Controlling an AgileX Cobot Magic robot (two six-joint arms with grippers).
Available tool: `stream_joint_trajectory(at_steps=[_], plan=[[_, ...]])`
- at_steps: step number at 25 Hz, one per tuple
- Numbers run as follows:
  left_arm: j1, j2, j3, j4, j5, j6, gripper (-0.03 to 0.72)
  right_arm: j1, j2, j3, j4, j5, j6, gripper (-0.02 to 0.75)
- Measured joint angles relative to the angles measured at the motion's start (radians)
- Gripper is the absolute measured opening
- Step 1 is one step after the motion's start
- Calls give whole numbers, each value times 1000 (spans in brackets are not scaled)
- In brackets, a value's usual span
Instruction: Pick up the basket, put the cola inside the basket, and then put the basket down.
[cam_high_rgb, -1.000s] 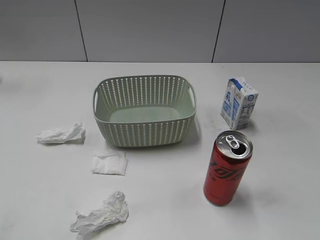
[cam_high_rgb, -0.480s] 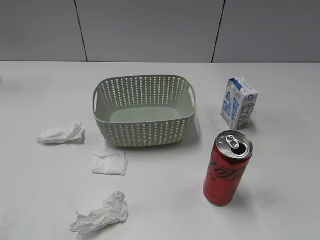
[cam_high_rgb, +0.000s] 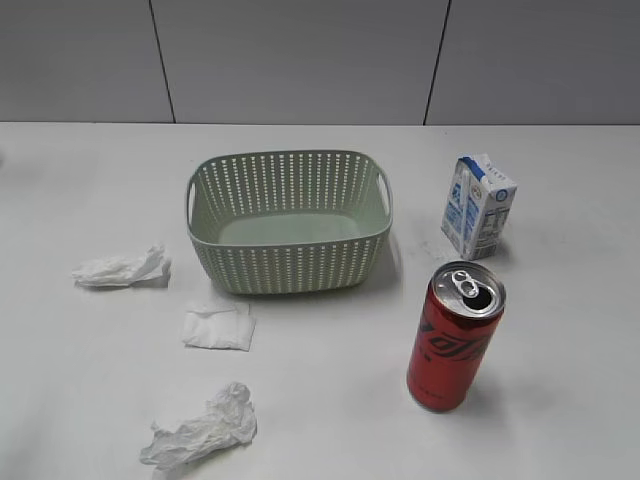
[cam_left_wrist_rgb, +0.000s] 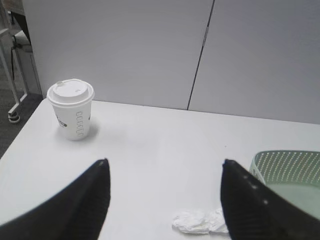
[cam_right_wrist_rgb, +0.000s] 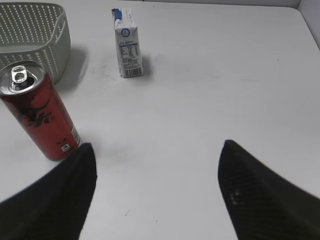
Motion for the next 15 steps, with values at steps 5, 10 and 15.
stream_joint_trajectory(at_steps=[5, 10, 15], plan=[[0, 219, -137, -9, 46, 0, 522, 0, 0, 0, 0, 0, 0, 572], [-16, 442, -306, -34, 171, 0, 522, 0, 0, 0, 0, 0, 1, 572], [-104, 656, -465, -37, 242, 0, 522, 0, 0, 0, 0, 0, 1, 571]])
